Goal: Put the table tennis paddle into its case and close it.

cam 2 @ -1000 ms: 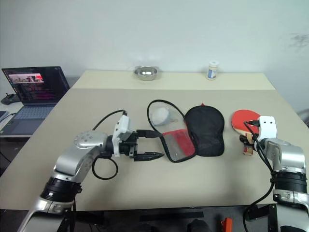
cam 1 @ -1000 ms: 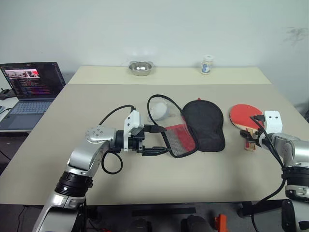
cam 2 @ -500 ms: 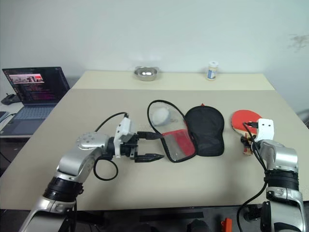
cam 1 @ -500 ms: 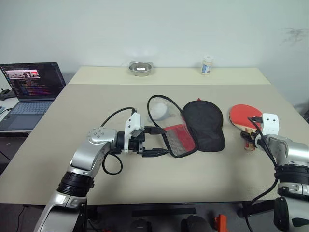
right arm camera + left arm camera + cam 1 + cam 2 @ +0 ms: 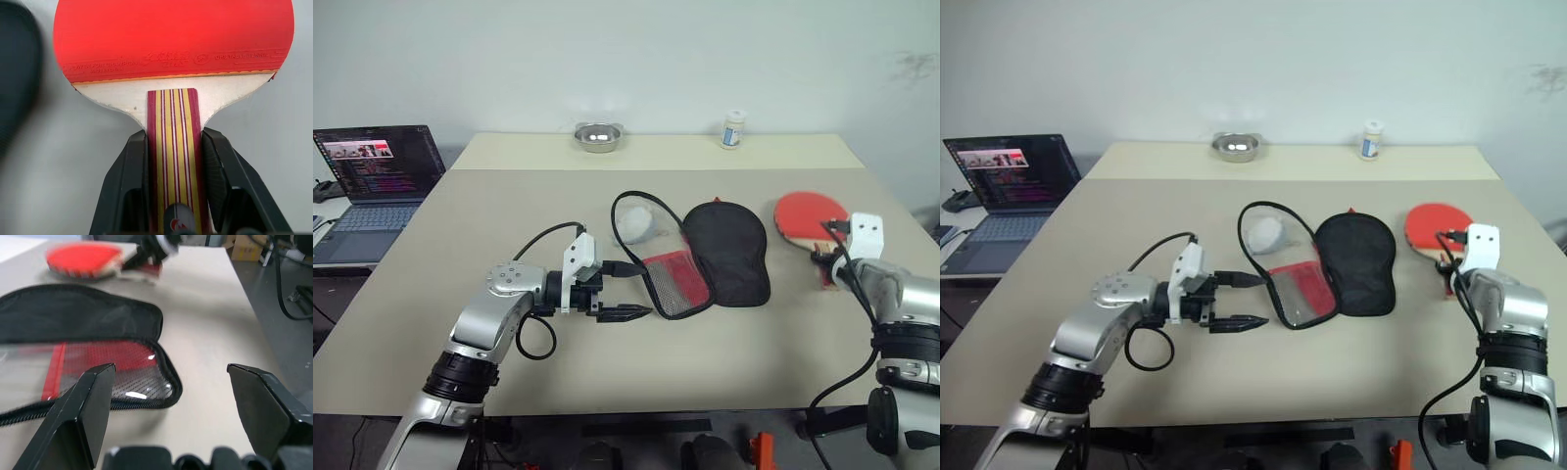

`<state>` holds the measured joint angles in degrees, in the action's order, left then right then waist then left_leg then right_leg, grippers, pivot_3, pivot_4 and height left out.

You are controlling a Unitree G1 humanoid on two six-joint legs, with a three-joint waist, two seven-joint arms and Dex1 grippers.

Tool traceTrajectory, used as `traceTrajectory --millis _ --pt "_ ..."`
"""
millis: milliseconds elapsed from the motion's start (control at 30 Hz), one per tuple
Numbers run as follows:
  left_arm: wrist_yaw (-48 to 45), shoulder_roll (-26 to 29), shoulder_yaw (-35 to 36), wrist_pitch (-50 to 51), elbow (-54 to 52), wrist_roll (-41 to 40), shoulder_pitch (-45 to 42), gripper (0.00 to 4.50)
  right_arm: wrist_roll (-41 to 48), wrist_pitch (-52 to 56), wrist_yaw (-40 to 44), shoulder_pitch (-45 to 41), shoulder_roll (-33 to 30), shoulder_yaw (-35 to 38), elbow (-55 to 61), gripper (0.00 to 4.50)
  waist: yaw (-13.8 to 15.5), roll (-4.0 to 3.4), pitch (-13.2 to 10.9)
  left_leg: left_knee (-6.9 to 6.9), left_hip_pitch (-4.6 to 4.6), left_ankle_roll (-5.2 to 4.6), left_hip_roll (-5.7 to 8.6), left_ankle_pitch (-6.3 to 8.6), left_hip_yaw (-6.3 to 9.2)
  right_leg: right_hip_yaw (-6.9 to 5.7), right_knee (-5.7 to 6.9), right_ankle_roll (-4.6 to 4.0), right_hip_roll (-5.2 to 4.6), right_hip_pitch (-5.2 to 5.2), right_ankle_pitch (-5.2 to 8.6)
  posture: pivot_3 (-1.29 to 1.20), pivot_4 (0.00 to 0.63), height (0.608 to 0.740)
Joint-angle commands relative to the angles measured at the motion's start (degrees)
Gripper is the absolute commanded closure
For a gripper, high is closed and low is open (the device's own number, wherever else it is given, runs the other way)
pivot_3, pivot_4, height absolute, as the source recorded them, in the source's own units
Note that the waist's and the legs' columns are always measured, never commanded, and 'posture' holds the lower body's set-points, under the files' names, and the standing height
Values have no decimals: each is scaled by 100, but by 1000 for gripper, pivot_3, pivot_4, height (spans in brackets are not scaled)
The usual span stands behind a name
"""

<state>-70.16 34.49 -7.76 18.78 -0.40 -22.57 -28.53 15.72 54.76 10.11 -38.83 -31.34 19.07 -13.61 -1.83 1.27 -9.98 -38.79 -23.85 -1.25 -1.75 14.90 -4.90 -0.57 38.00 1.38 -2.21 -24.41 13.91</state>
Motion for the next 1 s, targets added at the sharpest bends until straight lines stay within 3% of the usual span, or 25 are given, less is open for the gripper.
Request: traceTrajectory --millis 33,200,333,767,1000 --pt "26 77 151 -12 -197 -56 27 508 438 730 -41 -112 105 130 1594 3410 3 0 0 2 0 0 -1 0 2 -2 -1 0 0 0 0 0 150 740" --pt "-5 58 99 -22 -189 -47 8 508 750 1789 -550 528 1342 -181 3350 3410 10 9 6 7 0 1 -14 1 13 -12 -4 -1 -1 3 1 0 150 740" --pt "-102 75 74 -102 -94 3 -100 508 519 1616 -739 1115 1911 -797 3731 3410 13 6 3 5 -1 1 -2 0 10 -12 2 -1 -1 1 1 0 150 740" --pt "-37 3 206 -125 -64 -78 -314 508 68 820 -671 1079 1910 -1147 3024 3410 11 8 1 -1 -4 0 -2 0 9 -10 -2 0 4 1 1 0 150 740" --pt "-9 34 283 -101 -40 -76 -521 508 -159 293 -611 687 1903 -1210 2099 3410 6 8 1 -5 -3 0 2 -1 6 -9 -2 1 3 2 0 0 150 740"
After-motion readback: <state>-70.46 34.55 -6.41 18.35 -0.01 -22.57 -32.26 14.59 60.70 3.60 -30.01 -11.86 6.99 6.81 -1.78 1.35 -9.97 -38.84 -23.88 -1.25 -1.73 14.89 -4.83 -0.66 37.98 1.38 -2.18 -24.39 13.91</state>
